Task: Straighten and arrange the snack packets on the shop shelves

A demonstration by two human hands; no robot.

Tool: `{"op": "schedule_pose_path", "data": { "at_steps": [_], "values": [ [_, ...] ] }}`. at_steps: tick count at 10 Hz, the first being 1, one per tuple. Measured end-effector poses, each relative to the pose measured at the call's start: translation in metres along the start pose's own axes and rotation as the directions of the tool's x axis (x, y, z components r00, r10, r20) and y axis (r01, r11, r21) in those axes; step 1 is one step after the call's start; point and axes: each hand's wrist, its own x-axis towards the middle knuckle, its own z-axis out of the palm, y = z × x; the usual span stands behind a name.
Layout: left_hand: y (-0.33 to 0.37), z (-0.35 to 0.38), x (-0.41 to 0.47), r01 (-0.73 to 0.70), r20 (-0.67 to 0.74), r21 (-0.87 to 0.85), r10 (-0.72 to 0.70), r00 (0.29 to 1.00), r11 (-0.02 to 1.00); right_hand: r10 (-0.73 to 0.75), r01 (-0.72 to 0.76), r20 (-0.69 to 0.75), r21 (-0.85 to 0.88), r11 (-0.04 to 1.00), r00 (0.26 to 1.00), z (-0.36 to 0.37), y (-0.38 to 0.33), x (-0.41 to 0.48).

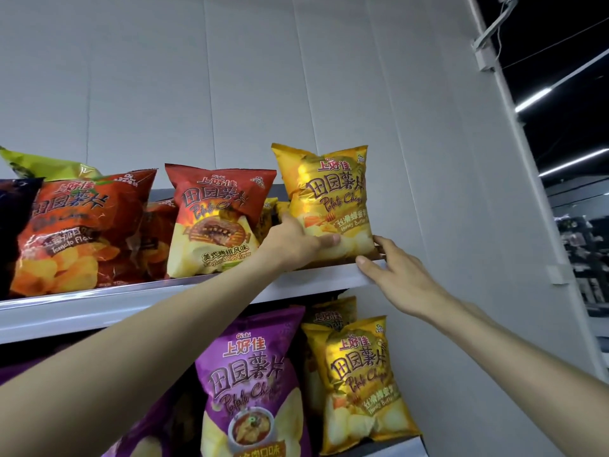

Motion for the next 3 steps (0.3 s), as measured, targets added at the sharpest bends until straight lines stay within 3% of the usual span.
{"op": "schedule_pose_path", "data": {
  "at_steps": [3],
  "values": [
    [0.001,-0.026,-0.066,-0.181,0.008,0.161,0.182,0.983,0.970,-0.060,0.051,-0.046,-0.178,0.983,0.997,-0.022,-0.056,-0.046]
  ]
}}
